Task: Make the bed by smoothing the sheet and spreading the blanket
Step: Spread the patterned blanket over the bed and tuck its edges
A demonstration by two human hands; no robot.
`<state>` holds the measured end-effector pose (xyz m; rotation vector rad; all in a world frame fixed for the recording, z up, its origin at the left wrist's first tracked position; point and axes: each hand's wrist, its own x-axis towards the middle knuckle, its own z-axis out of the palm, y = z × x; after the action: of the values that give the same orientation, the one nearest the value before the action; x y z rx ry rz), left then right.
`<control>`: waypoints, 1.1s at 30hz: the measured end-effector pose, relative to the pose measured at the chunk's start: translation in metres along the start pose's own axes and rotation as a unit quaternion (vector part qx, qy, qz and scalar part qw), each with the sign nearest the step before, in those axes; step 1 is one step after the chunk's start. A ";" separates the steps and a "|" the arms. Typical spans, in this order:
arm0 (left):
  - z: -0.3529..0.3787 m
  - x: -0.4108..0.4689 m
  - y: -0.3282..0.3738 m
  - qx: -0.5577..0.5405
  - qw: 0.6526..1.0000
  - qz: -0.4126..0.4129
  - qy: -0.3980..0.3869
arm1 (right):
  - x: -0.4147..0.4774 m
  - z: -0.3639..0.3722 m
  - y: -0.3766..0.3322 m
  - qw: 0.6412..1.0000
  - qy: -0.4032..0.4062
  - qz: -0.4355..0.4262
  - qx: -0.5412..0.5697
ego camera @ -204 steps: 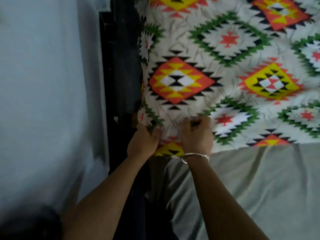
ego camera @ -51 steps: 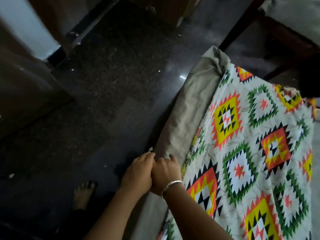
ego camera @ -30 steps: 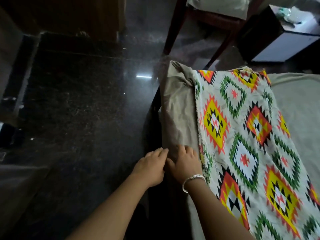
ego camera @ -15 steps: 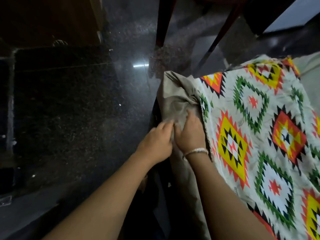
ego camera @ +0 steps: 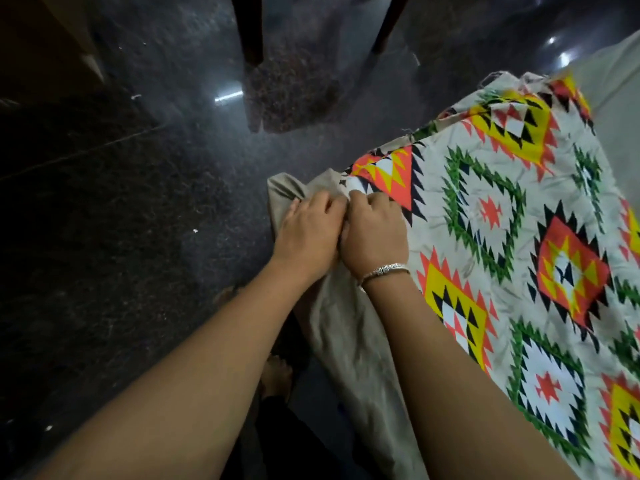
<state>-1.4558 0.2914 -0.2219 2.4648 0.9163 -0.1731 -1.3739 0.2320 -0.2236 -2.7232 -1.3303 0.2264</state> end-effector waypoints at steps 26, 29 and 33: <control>-0.029 0.066 -0.058 -0.102 0.988 0.043 -0.105 | 0.070 -0.010 -0.008 0.983 -0.164 0.056 -0.058; -0.028 0.068 -0.060 -0.080 0.987 0.048 -0.132 | 0.077 -0.010 -0.010 0.981 -0.120 0.152 0.009; -0.027 0.071 -0.057 -0.039 0.985 0.054 -0.158 | 0.071 -0.010 -0.015 0.979 -0.149 0.136 0.031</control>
<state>-1.4396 0.3829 -0.2417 2.3200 0.6395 -0.4663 -1.3402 0.2968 -0.2178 -2.8936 -0.9771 0.7118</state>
